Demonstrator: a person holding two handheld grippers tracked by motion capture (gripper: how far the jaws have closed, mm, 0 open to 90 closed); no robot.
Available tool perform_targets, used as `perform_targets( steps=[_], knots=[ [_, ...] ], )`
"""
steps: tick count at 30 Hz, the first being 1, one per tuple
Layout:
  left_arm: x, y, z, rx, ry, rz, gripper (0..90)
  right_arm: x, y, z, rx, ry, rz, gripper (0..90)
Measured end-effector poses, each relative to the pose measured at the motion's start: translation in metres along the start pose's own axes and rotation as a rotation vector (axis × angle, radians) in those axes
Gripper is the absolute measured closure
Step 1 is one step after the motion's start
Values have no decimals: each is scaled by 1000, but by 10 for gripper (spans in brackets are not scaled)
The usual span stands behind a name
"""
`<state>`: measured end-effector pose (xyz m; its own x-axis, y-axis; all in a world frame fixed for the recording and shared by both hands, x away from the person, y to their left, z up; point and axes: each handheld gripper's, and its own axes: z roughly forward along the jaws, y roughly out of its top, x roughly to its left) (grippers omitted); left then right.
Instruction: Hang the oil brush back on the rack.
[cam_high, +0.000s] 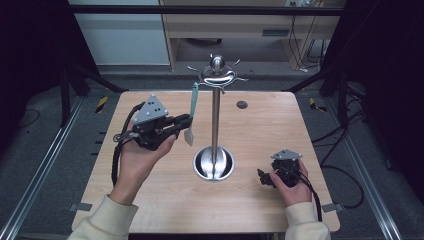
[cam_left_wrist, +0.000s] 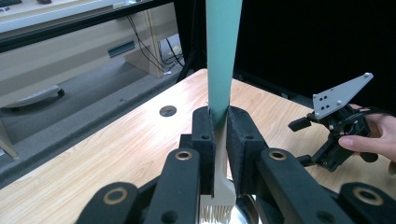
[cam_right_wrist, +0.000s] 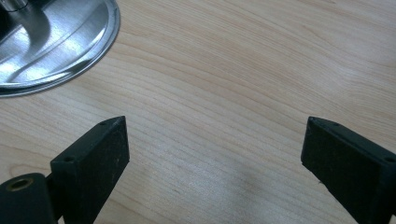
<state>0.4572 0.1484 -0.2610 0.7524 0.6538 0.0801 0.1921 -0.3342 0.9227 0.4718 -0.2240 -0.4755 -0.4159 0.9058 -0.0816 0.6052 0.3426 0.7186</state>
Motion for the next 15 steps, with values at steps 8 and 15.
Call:
perform_targets(
  steps=[8,15],
  knots=[
    [0,1,2,5,-1,0,816,0,0,0,2,3,-1,83],
    [1,1,3,5,0,-3,815,0,0,0,4,4,-1,83]
  ],
)
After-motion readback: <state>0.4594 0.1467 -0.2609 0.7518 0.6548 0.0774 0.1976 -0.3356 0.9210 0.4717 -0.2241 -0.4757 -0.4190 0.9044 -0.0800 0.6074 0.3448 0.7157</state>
